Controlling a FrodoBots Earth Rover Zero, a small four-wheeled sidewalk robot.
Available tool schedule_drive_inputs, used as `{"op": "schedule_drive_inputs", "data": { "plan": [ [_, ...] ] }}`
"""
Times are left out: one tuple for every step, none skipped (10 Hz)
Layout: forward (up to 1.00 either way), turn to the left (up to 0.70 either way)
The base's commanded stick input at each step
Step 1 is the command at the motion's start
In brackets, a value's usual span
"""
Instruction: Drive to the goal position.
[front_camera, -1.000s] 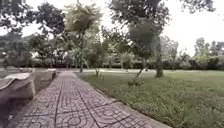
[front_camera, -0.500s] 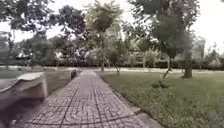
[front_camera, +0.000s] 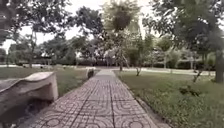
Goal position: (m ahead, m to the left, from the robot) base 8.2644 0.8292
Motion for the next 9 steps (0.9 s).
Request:
{"op": "schedule_drive_inputs", "data": {
  "plan": [
    [0.7,0.01],
    [0.7,-0.01],
    [0.7,-0.18],
    [0.7,0.0],
    [0.7,0.0],
    [0.7,0.0],
    [0.7,0.0],
    [0.7,0.0],
    [0.7,0.0]
  ]
}}
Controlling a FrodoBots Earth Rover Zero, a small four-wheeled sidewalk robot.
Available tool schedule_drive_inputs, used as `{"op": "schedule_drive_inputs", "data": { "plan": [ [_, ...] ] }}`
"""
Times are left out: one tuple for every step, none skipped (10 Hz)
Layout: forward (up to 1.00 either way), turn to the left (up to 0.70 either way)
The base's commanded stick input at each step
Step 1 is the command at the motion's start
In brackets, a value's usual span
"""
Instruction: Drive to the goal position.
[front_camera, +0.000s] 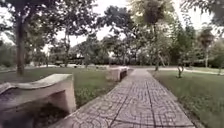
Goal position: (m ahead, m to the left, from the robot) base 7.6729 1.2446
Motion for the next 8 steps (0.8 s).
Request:
{"op": "schedule_drive_inputs", "data": {
  "plan": [
    [0.7,0.0],
    [0.7,0.0],
    [0.7,-0.07],
    [0.7,-0.27],
    [0.7,-0.27],
    [0.7,-0.27],
    [0.7,-0.27],
    [0.7,-0.26]
  ]
}}
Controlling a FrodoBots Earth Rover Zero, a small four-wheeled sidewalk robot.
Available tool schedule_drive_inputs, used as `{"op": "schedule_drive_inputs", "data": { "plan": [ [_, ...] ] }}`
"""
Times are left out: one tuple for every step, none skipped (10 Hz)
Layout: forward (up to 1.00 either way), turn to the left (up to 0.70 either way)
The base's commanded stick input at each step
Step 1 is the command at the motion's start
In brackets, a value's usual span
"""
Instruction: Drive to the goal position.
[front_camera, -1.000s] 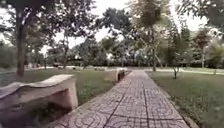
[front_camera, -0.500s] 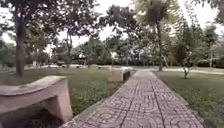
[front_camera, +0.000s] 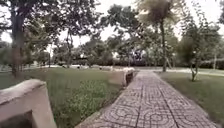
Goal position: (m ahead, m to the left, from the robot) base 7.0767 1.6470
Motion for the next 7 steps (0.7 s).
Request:
{"op": "schedule_drive_inputs", "data": {
  "plan": [
    [0.7,-0.02],
    [0.7,0.0],
    [0.7,0.0],
    [0.7,0.0],
    [0.6,0.0],
    [0.0,-0.09],
    [0.0,-0.45]
  ]
}}
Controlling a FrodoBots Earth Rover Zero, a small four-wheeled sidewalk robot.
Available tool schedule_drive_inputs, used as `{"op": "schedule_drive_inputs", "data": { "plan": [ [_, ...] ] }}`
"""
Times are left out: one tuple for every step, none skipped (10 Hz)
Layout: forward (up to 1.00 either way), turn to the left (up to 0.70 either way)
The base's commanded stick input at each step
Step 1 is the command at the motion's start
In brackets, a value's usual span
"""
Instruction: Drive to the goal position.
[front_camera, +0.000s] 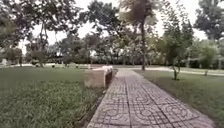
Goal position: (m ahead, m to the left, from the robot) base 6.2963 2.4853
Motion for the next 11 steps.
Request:
{"op": "schedule_drive_inputs", "data": {
  "plan": [
    [0.0,-0.45],
    [0.0,-0.45],
    [0.15,-0.36],
    [0.7,0.0],
    [0.7,0.04],
    [0.7,0.16],
    [0.7,0.23],
    [0.7,0.0],
    [0.7,0.0],
    [0.7,0.0],
    [0.7,0.0]
  ]
}}
